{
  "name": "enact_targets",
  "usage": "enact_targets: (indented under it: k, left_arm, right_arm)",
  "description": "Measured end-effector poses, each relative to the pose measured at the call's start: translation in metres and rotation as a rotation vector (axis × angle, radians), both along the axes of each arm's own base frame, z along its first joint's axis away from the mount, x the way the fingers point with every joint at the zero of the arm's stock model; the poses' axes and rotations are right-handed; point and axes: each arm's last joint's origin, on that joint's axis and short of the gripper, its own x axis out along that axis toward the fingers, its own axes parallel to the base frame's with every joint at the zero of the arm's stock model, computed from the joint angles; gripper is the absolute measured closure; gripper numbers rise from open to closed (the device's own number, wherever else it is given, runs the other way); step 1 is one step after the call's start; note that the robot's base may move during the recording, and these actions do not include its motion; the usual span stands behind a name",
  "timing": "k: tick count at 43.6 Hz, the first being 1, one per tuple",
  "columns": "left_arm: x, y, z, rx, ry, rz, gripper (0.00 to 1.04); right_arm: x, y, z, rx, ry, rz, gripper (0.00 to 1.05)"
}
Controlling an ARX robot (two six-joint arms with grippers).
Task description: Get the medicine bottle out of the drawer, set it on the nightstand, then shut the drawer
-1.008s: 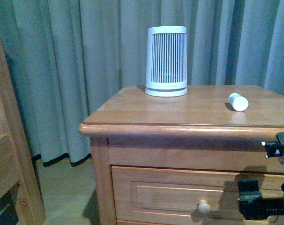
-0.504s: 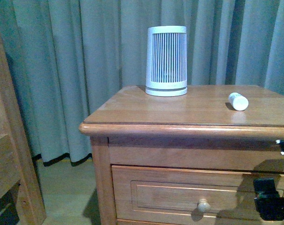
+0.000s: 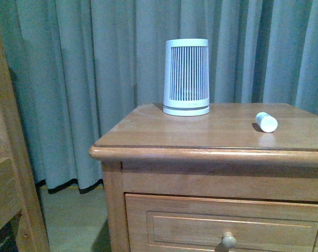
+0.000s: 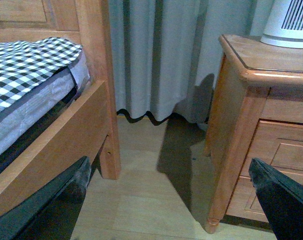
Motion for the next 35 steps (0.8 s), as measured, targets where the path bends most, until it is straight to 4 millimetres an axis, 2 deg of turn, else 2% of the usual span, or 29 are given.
enact_targets:
  k: [4,11,15,22,27,31,35]
  left_arm:
    - [0.000,0.000,0.000,0.000,0.000,0.000,0.07]
    - [0.000,0.000,0.000,0.000,0.000,0.000,0.07]
    - [0.000,0.000,0.000,0.000,0.000,0.000,0.07]
    - [0.000,0.000,0.000,0.000,0.000,0.000,0.07]
    - [0.000,0.000,0.000,0.000,0.000,0.000,0.07]
    - [0.000,0.000,0.000,0.000,0.000,0.000,0.07]
    - [0.000,0.000,0.000,0.000,0.000,0.000,0.07]
  right_arm:
    - [-0.024,-0.012,0.018,0.013,-0.089,-0.045,0.07]
    - [-0.051,-0.019,0.025,0.028,-0.169,-0.057,0.07]
    - [-0.057,-0.023,0.021,0.051,-0.175,-0.064,0.07]
    - [-0.057,-0.024,0.017,0.062,-0.166,-0.068,0.07]
    - [-0.057,-0.019,0.011,0.012,-0.383,0.143,0.28]
    - [-0.058,-0.013,0.009,-0.005,-0.405,0.227,0.44]
    - [-0.057,-0.013,0.004,-0.013,-0.397,0.222,0.57]
